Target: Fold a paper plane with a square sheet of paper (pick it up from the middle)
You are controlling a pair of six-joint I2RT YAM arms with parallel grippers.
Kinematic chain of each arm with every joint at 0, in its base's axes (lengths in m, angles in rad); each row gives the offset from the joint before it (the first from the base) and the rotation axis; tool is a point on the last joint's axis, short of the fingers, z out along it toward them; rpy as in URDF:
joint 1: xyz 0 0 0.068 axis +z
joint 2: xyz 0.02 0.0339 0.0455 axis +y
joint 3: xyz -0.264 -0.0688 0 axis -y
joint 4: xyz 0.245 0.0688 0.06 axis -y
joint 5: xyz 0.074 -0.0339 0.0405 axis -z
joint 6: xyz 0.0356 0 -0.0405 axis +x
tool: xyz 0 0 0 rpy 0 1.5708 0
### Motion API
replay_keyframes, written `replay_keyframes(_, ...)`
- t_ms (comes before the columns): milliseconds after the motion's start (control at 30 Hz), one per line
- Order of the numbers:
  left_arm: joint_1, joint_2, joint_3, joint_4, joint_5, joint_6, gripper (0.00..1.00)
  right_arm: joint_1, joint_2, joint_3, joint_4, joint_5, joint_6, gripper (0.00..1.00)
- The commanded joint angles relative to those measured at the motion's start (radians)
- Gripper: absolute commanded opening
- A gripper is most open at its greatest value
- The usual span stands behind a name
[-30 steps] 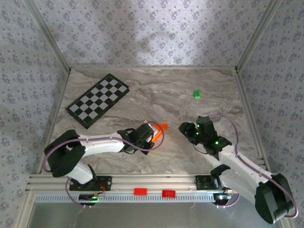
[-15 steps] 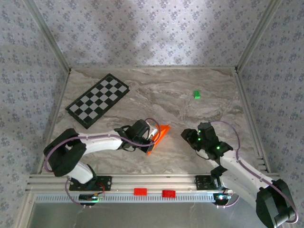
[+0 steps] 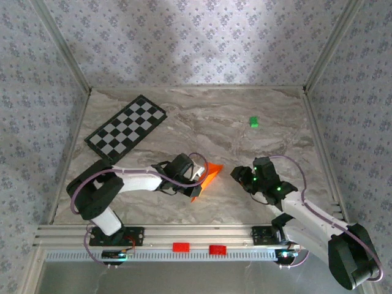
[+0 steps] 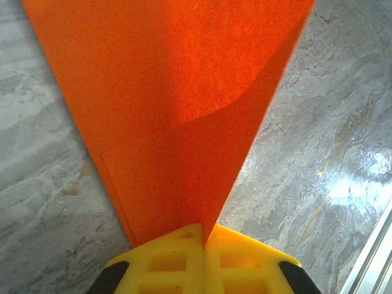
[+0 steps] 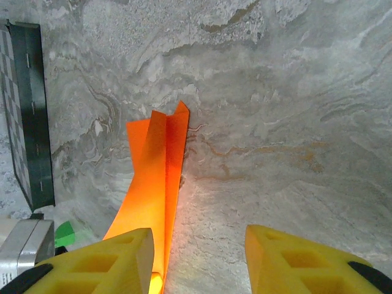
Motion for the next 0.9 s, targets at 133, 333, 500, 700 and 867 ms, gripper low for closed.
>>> replay_keyframes(133,0.029,0.061,-0.005,0.050,0.101,-0.029,0.00,0.028,0.025,-0.007,0.065,-0.014,-0.048,0.37)
replay_keyframes(333,0.054,0.111,-0.004,0.097,0.180,-0.064,0.00,0.085,0.054,-0.009,0.141,-0.002,-0.121,0.27)
replay_keyframes(500,0.078,0.137,-0.023,0.204,0.258,-0.135,0.00,0.110,0.115,-0.002,0.215,-0.052,-0.154,0.20)
replay_keyframes(700,0.100,0.174,-0.034,0.310,0.327,-0.224,0.00,0.172,0.239,0.038,0.333,-0.116,-0.197,0.15)
replay_keyframes(867,0.105,0.204,-0.032,0.336,0.348,-0.266,0.00,0.188,0.378,0.090,0.409,-0.134,-0.193,0.12)
